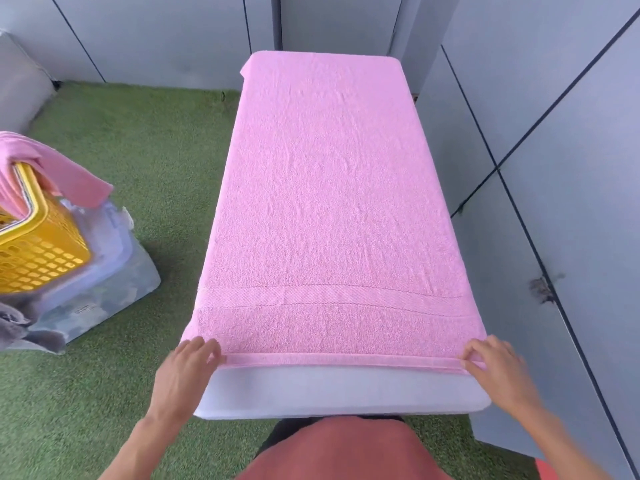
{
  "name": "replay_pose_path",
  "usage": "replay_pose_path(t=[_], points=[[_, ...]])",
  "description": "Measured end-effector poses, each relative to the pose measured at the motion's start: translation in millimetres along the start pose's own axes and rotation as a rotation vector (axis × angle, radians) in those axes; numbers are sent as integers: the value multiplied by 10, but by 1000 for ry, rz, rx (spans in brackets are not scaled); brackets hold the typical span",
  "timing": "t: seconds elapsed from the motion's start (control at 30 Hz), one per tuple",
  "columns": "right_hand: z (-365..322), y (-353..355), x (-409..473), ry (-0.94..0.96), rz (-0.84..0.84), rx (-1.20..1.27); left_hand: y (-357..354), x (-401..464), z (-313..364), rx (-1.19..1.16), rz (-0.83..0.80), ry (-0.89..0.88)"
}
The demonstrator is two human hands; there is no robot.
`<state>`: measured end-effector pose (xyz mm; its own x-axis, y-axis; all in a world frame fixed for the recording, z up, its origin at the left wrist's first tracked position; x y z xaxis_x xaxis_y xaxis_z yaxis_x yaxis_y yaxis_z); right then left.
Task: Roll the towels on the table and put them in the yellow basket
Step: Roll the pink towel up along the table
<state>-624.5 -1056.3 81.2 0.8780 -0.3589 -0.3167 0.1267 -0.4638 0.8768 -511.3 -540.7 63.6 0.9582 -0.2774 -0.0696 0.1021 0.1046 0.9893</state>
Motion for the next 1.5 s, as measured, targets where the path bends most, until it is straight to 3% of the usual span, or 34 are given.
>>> replay_pose_path(t=[0.27,0.53,0.7,0.93,1.17,1.3,1.37,1.5], points=[[74,-223,-168,104,104,289,-332,-342,54,-78,137,28],[220,-156,-130,171,91,170,-246,-366,-21,-159,94,109],[113,-220,-174,120,242,-24,-211,-350,-25,-131,71,134],[121,-310,-280,150,345,-79,-130,-287,-34,-90,38,167],[103,-354,-289,290,284,-8,-200,-254,-13,-36,61,147],[252,-264,-291,239,245,18,-78,-389,-39,-34,76,53],[362,-219,-253,209,175,33,-42,-421,-84,-37,33,12],[383,28,13,118,-134,152,26,-154,-141,-165,-164,131]])
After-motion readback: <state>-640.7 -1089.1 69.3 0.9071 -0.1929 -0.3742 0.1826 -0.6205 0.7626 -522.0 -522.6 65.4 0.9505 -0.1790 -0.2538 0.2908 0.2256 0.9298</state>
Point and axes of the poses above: each hand's wrist, its own x-axis towards the middle knuckle, its own y-axis out of the back of the hand, z = x × y, the point moved 1 cm from there along x, towards the middle knuckle, and after that the axes turned 11 degrees about x, right-handed, at the moved point
